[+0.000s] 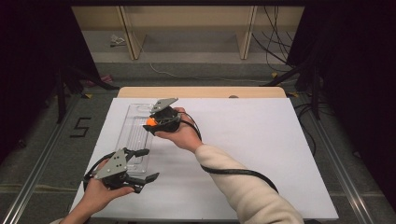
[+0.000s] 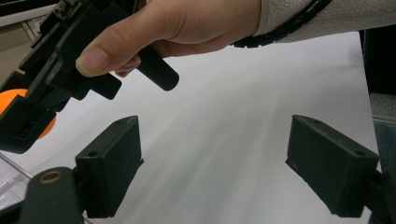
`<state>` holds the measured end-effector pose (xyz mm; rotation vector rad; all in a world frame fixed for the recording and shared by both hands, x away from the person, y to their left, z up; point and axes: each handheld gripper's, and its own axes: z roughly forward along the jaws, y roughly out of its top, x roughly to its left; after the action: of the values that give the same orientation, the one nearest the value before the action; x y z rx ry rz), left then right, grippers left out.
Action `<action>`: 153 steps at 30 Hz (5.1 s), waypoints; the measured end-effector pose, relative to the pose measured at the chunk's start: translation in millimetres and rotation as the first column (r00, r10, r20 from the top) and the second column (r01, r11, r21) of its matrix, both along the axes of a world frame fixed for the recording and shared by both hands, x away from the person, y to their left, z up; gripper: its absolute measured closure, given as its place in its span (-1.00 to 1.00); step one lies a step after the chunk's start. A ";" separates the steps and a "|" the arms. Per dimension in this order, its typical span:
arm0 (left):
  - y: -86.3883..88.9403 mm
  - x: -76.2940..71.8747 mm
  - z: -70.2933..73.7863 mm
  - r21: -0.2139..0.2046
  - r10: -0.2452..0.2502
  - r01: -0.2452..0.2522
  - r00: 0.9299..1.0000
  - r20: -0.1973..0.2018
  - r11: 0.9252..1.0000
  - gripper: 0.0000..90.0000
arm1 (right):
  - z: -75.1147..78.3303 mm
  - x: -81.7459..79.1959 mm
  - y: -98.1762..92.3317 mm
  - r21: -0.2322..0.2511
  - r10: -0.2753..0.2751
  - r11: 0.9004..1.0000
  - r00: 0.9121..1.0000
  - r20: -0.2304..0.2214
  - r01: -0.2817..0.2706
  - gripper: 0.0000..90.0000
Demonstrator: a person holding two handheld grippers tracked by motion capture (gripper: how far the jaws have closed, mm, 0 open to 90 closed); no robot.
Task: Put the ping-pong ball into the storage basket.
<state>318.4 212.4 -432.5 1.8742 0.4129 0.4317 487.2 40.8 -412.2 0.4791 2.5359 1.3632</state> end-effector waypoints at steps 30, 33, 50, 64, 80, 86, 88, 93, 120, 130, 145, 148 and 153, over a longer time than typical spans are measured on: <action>-0.4 -0.2 -0.1 0.001 -0.004 0.004 1.000 -0.001 1.000 -0.61 | -1.6 -0.2 9.2 -0.008 0.014 1.000 1.000 -0.004 -0.014 0.14; -0.3 -0.3 0.0 0.001 -0.003 0.003 1.000 0.000 1.000 -0.61 | -1.6 -0.2 9.9 -0.008 0.015 1.000 1.000 -0.003 -0.015 0.14; -0.5 -0.3 -0.2 0.003 -0.004 0.004 1.000 -0.001 1.000 -0.61 | -2.0 0.2 15.5 -0.012 0.021 1.000 1.000 -0.004 -0.021 0.14; -0.6 -0.2 -0.3 0.004 -0.007 0.007 1.000 -0.002 1.000 -0.61 | -1.4 0.8 19.6 -0.018 0.027 0.999 1.000 -0.004 -0.027 0.14; -0.7 -0.2 -0.5 0.007 -0.010 0.010 1.000 -0.001 1.000 -0.61 | -2.4 2.1 26.4 -0.021 0.038 0.999 0.999 -0.009 -0.039 0.14; -0.5 -0.3 -0.5 0.008 -0.008 0.008 1.000 -0.001 1.000 -0.61 | -1.9 2.5 29.4 -0.023 0.045 0.999 0.999 -0.008 -0.045 0.14; -0.6 -0.4 -0.5 0.007 -0.009 0.010 1.000 -0.001 1.000 -0.61 | -2.2 2.5 30.6 -0.024 0.044 0.999 0.999 -0.008 -0.044 0.14; -0.5 -0.4 -0.5 0.007 -0.011 0.011 1.000 -0.002 1.000 -0.61 | -2.6 3.3 33.2 -0.026 0.049 0.998 0.999 -0.009 -0.050 0.14; -0.8 -0.7 -0.4 0.010 -0.012 0.012 1.000 -0.001 1.000 -0.60 | -5.2 4.5 43.4 -0.036 0.064 0.997 0.998 -0.016 -0.065 0.14; -0.7 -0.6 -0.4 0.011 -0.013 0.013 1.000 0.001 1.000 -0.60 | -5.3 6.3 46.4 -0.042 0.069 0.997 0.997 -0.017 -0.070 0.14; -0.6 -0.7 -0.6 0.009 -0.013 0.013 1.000 -0.002 1.000 -0.60 | -8.9 8.8 52.4 -0.052 0.074 0.996 0.997 -0.025 -0.075 0.14; -0.6 -0.7 -0.6 0.009 -0.013 0.013 1.000 -0.002 1.000 -0.60 | -9.7 9.7 53.0 -0.054 0.073 0.996 0.997 -0.026 -0.074 0.14; -0.6 -0.5 -0.6 0.010 -0.016 0.016 1.000 0.000 1.000 -0.60 | -10.4 10.3 53.9 -0.055 0.070 0.996 0.997 -0.027 -0.072 0.14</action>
<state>317.9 211.8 -433.1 1.8861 0.3964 0.4237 497.5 94.7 -422.6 0.4018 2.6273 1.3144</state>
